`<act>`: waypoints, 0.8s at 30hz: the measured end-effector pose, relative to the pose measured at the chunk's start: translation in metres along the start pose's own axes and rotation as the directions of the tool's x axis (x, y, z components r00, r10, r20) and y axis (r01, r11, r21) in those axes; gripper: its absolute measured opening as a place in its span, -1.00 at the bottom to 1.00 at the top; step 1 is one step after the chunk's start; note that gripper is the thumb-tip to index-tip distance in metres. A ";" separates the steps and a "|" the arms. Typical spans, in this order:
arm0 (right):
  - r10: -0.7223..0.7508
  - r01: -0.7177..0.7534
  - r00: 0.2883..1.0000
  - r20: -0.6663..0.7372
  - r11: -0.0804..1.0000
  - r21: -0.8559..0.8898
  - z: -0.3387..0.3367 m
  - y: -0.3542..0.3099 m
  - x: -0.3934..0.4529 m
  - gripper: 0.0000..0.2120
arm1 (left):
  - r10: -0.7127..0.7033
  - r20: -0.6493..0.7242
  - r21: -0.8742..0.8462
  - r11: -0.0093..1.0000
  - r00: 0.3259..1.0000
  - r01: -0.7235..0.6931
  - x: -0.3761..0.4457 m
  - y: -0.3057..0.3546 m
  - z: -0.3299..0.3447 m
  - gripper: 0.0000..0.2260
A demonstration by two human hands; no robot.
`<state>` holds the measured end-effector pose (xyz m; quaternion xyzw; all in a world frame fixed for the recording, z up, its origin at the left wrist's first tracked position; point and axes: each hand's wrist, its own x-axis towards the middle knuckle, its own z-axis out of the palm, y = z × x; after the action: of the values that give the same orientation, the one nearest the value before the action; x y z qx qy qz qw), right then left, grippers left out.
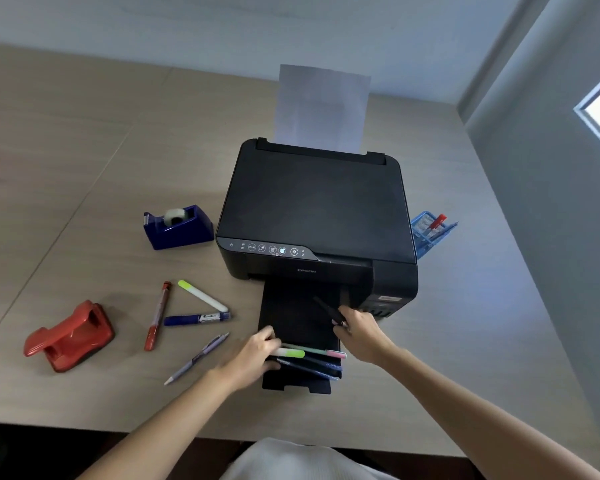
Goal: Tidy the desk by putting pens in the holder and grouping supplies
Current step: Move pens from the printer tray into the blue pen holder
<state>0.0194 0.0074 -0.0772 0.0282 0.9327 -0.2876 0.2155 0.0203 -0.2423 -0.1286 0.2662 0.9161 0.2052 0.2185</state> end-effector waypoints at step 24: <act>0.395 0.165 0.630 -0.668 0.773 0.612 -0.216 0.112 0.012 -0.84 | 0.044 -0.197 0.249 0.969 0.979 0.006 0.221 0.245 -0.190 -0.86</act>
<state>-0.0548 0.2182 0.0196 0.2807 0.7787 -0.5225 -0.2043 -0.1477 0.0257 0.0833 0.2780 0.9494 0.1170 0.0879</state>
